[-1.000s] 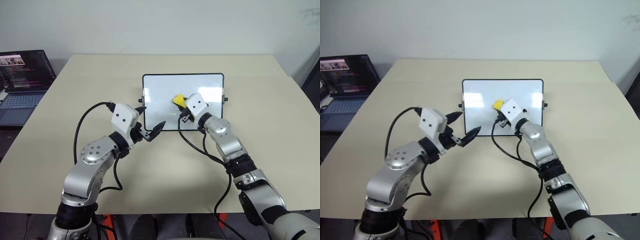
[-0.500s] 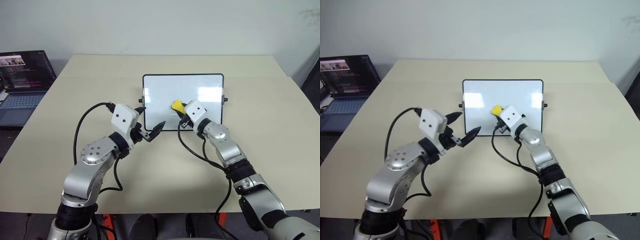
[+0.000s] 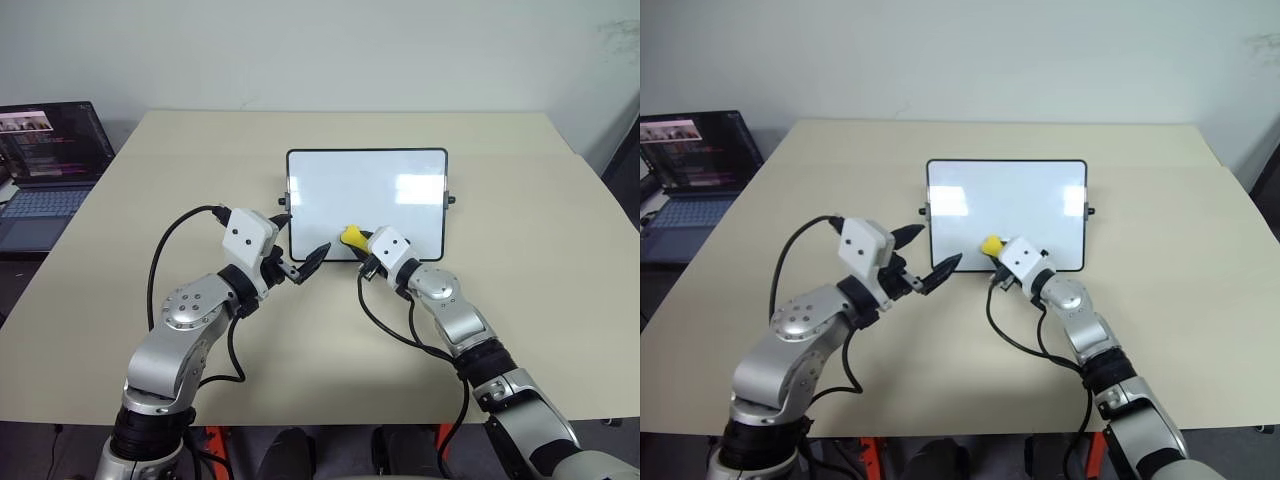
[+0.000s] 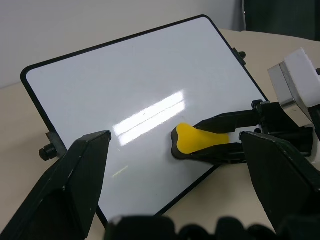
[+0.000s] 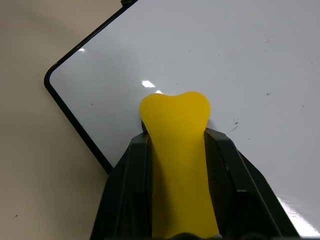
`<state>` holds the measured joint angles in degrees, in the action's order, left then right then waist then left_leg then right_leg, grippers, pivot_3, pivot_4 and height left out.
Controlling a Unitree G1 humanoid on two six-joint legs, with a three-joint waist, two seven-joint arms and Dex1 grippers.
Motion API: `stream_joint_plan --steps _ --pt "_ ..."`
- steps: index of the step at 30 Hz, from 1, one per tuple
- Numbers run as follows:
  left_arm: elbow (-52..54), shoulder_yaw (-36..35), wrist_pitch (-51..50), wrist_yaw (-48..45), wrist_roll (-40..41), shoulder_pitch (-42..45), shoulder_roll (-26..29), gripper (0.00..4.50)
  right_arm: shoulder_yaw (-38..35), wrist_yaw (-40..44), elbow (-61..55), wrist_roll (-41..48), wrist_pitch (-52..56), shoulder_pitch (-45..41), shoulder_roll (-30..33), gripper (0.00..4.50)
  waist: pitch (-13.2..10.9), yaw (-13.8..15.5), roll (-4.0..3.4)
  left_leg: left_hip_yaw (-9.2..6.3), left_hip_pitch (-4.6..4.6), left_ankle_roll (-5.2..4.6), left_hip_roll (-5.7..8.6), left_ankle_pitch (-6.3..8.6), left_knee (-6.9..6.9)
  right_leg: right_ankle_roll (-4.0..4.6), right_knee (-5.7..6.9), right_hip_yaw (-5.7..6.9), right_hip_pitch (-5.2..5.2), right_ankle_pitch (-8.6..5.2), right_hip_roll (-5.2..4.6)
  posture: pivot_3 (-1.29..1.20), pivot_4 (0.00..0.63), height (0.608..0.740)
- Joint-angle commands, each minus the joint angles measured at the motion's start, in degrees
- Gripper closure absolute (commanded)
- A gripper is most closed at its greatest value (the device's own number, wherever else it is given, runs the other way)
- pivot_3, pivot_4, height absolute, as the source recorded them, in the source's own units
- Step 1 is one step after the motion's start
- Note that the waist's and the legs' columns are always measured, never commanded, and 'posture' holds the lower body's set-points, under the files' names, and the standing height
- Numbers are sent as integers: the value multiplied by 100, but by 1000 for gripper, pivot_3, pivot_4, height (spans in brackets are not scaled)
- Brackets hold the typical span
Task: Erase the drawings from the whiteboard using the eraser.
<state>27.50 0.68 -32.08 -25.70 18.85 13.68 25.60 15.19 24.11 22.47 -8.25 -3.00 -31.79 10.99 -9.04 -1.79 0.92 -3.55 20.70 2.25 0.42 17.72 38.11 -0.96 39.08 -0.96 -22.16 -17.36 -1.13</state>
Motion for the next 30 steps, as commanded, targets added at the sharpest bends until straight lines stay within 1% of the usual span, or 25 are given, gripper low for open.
stream_joint_plan --steps 1,10,16,21,24,26,30 --pt "244 -50 113 -2 -22 35 14 0 -134 23 -174 8 208 10 107 3360 0 1 0 0 1 0 0 0 0 0 0 0 0 0 0 0 150 740" --pt "221 -36 119 -8 -23 48 8 0 -398 80 -1208 219 660 -36 218 3360 -2 11 -1 -2 13 1 0 0 -3 0 -9 1 -9 0 0 0 150 740" --pt "200 4 112 -9 -22 97 -15 0 -458 -47 -1445 218 783 -167 106 3360 -2 0 -1 0 13 0 0 1 -7 0 -11 0 -11 -1 0 0 150 740" --pt "175 19 108 -16 -17 132 -27 0 -449 -410 -899 19 570 -581 22 3360 -3 0 -2 1 12 0 0 0 -5 0 -9 0 -11 -1 0 0 150 740" --pt "187 32 121 -38 -41 134 4 0 -448 -684 -109 -125 317 -1042 14 3360 -3 -2 -2 1 12 3 0 -1 -5 0 -9 0 -12 -1 0 0 150 740" --pt "197 29 125 -44 -54 130 25 0 -445 -747 288 -147 180 -1249 18 3360 -3 -3 -1 3 12 15 1 -8 -5 0 -10 -1 -12 -1 0 0 150 740" --pt "229 7 94 -20 -41 105 16 0 -415 -691 711 -133 41 -1438 -7 3360 -3 -3 -1 5 14 16 0 -8 -8 0 -13 -1 -13 -1 0 0 150 740"
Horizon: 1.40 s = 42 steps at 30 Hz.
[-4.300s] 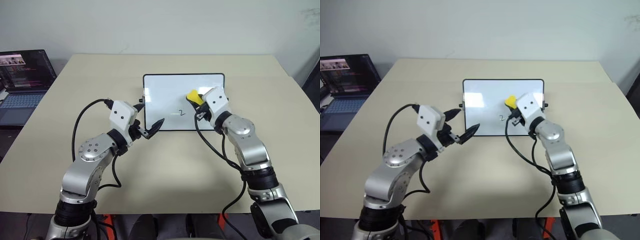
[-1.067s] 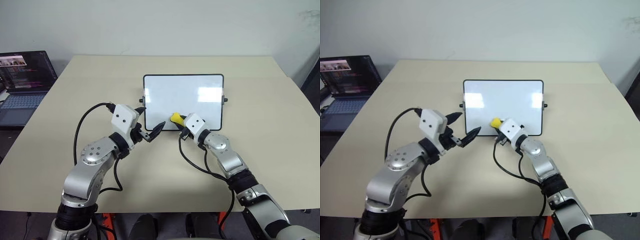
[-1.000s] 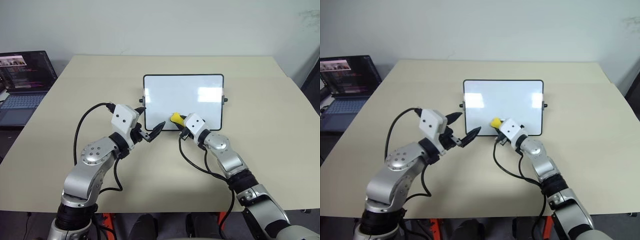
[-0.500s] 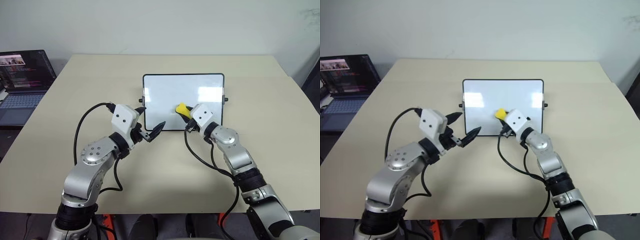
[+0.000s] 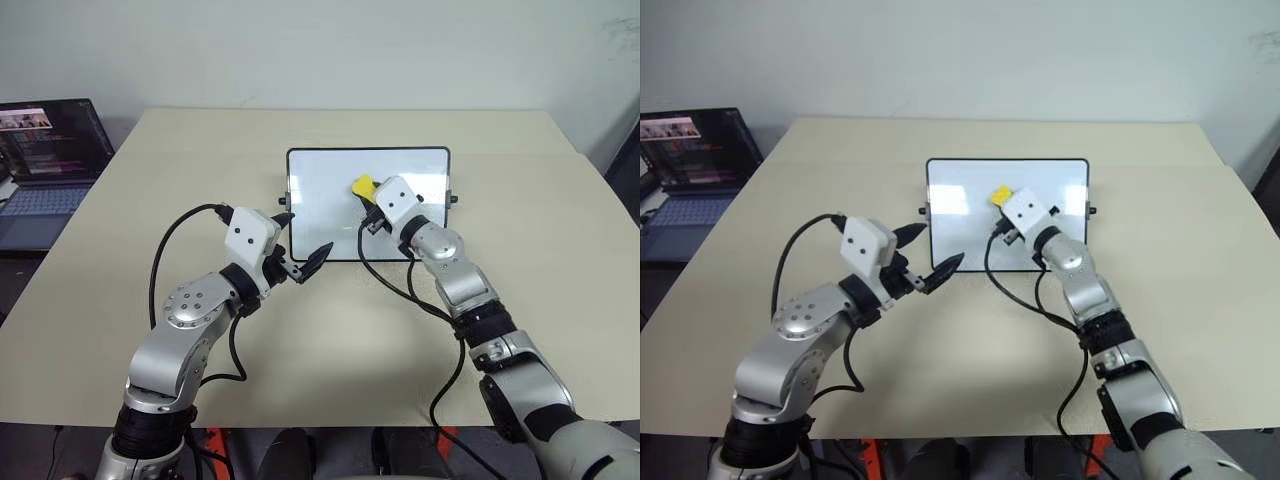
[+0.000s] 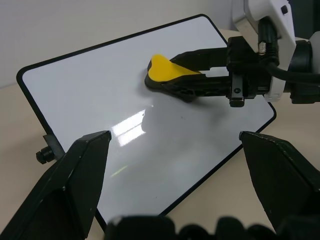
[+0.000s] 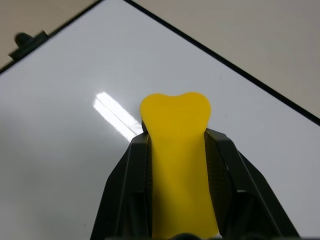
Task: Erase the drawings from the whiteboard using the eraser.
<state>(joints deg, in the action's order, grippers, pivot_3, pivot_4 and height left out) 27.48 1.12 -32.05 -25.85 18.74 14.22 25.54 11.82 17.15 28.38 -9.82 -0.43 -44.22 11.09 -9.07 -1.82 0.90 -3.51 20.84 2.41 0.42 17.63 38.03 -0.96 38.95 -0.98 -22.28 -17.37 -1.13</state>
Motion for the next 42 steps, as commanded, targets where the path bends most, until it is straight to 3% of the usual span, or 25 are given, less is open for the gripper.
stream_joint_plan --steps 1,19,27,42 --pt "246 -35 81 8 -31 47 17 0 -37 90 164 34 -223 -191 -34 3360 0 0 0 2 1 0 0 0 0 0 0 -1 0 0 0 0 150 740" --pt "323 -32 49 22 -27 -2 41 0 380 761 -1613 24 653 1331 -207 3360 0 8 0 -2 0 -15 -1 9 2 0 3 -1 0 0 -1 0 150 740" --pt "274 -17 85 -13 -34 19 37 0 76 673 -1914 99 929 1268 -88 3360 0 9 0 -3 0 -15 0 8 2 0 3 1 0 0 0 0 150 740" --pt "214 26 185 -92 -106 42 3 0 -1247 597 -4121 880 3954 1543 541 3360 0 17 -1 -5 2 -17 0 10 0 0 1 1 0 0 -1 0 150 740"
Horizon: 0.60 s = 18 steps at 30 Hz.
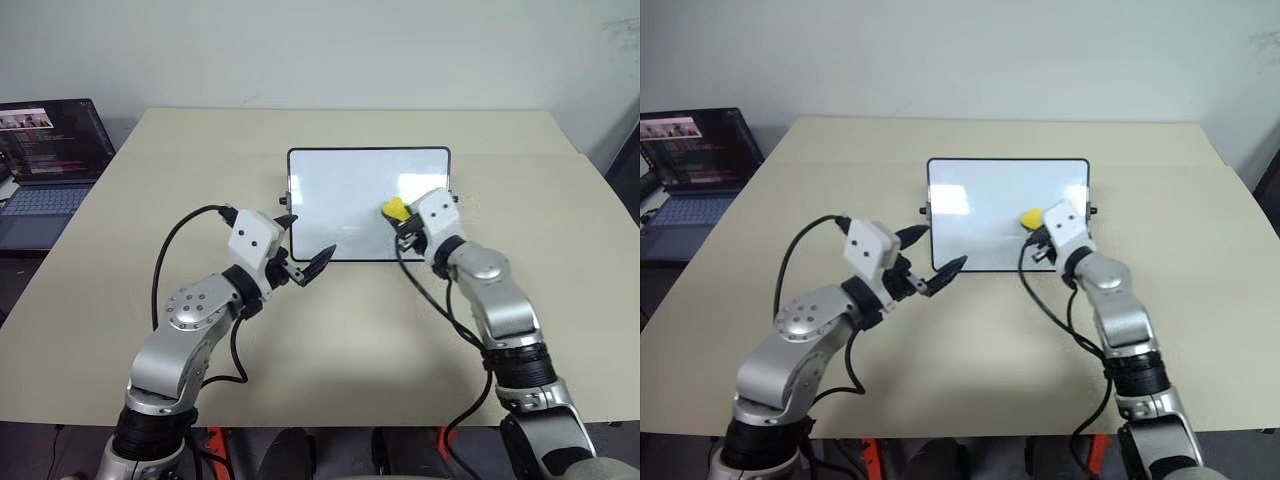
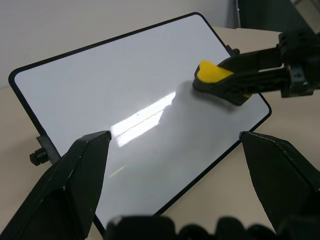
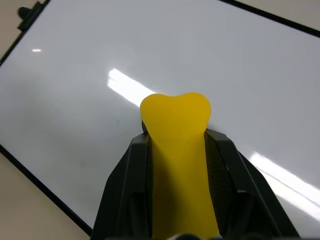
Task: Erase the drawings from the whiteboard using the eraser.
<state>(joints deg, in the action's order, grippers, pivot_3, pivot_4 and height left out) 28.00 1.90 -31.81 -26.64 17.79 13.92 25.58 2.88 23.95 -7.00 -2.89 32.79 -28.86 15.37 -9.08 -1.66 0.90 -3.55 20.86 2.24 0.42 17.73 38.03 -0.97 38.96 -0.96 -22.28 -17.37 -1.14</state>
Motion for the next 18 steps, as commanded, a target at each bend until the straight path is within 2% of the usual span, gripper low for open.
stream_joint_plan --steps 1,7,18 --pt "139 -52 168 -21 -15 86 -6 0 -467 -119 -680 237 871 -1 156 3360 0 1 0 -1 0 0 0 0 0 0 0 0 0 0 0 0 150 740" --pt "14 -16 233 -57 -35 149 -57 0 -1205 -384 -1032 442 2158 -33 474 3360 0 1 0 0 0 -1 1 0 0 0 0 -1 0 0 0 0 150 740" --pt "-137 40 329 -95 -49 222 -110 0 -1634 -905 -1599 661 3741 -117 501 3360 0 -2 0 2 2 -1 2 0 -2 0 -1 -3 0 0 0 0 150 740"
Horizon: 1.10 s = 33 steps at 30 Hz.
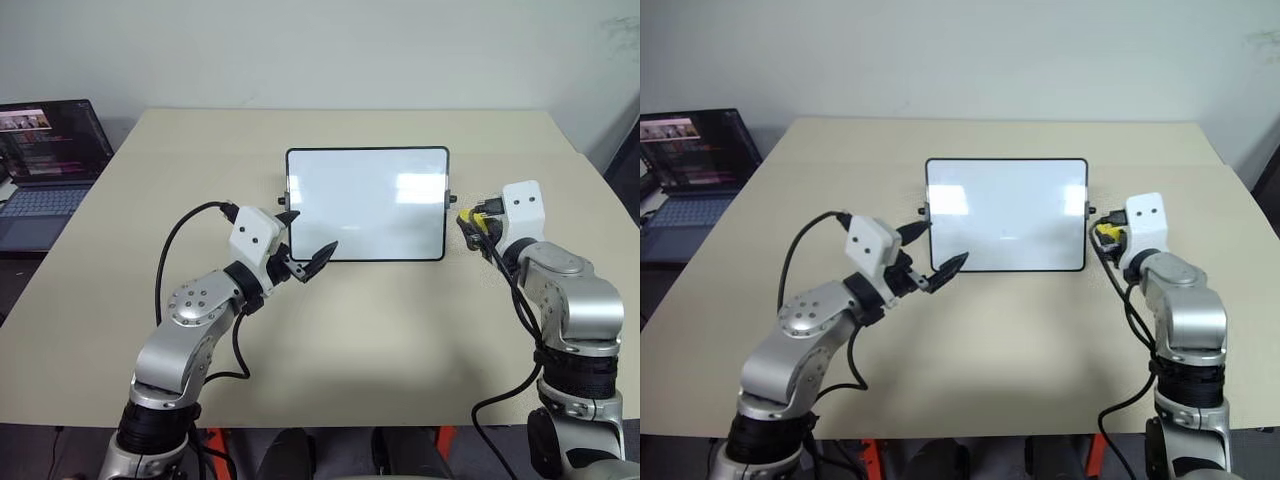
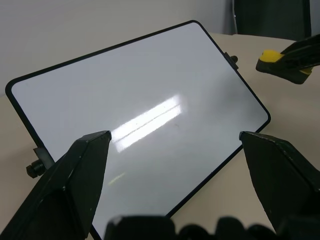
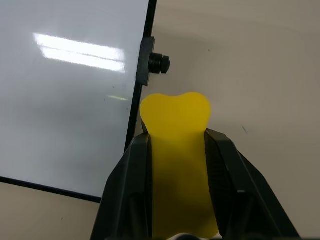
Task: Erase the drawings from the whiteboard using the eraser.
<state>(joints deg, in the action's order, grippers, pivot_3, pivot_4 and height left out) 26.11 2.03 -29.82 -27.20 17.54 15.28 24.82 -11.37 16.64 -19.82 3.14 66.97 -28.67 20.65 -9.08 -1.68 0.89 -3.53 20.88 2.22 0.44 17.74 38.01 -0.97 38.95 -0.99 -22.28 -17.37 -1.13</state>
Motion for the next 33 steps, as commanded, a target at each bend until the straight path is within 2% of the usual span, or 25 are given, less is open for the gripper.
stream_joint_plan --steps 1,12,33 --pt "45 30 133 -38 -24 91 -38 0 -231 -221 -336 85 404 -142 -50 3360 0 0 0 0 0 0 0 0 0 0 0 0 0 0 0 0 150 740" --pt "-9 49 160 -39 -37 135 -50 0 -611 -612 -18 162 293 420 -282 3360 0 -3 -1 2 0 0 0 0 -1 0 0 -1 0 0 0 0 150 740" --pt "39 -2 113 -61 -68 135 -42 0 -377 -742 307 295 -182 700 -407 3360 0 -2 -1 2 -1 0 0 0 -1 -1 0 -1 0 -1 1 0 150 740"
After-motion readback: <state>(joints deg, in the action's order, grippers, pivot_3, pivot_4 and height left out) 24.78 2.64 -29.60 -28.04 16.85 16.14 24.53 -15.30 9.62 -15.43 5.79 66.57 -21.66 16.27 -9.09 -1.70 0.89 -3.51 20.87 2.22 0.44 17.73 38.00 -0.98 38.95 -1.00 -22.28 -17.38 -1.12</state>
